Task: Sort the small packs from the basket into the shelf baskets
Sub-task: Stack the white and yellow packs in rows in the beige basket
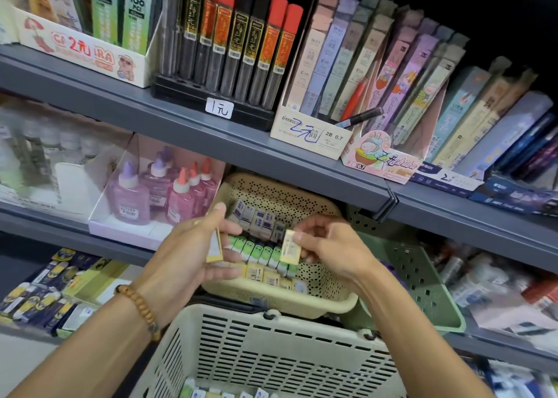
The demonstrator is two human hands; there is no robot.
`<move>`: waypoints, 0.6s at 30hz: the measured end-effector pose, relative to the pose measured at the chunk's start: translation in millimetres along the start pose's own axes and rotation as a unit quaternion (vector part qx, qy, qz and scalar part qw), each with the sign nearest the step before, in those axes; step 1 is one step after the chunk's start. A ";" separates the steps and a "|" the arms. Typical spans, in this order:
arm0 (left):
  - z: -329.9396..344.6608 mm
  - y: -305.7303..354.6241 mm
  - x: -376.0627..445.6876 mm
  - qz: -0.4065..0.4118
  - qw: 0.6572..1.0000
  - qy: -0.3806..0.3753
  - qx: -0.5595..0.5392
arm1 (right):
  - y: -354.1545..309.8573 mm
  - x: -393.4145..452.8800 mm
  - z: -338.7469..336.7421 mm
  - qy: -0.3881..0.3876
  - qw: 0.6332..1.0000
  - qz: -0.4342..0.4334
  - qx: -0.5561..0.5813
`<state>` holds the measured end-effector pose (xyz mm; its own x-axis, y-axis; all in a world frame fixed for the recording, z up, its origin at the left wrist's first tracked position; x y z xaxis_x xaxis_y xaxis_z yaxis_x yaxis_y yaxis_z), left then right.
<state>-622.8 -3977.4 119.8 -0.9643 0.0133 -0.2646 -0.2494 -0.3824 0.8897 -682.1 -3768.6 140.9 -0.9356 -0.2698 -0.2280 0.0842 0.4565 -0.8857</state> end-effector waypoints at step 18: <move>3.2 -9.6 -3.3 0.044 0.986 -0.061 0.151 | -7.6 -6.7 20.2 -0.066 0.995 -0.065 -0.027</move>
<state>-617.5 -3970.8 113.3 -0.9822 0.1108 -0.1519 -0.1626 -0.0951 0.9821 -669.6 -3787.4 141.0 -0.8835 -0.4371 -0.1682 -0.0553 0.4540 -0.8893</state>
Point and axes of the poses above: each hand's wrist, its own x-axis towards the middle knuckle, its own z-axis out of the palm, y = z × x, the point moved 1 cm from there along x, towards the middle knuckle, and after that the axes turned 7 degrees about -y, right-handed, at the moved point
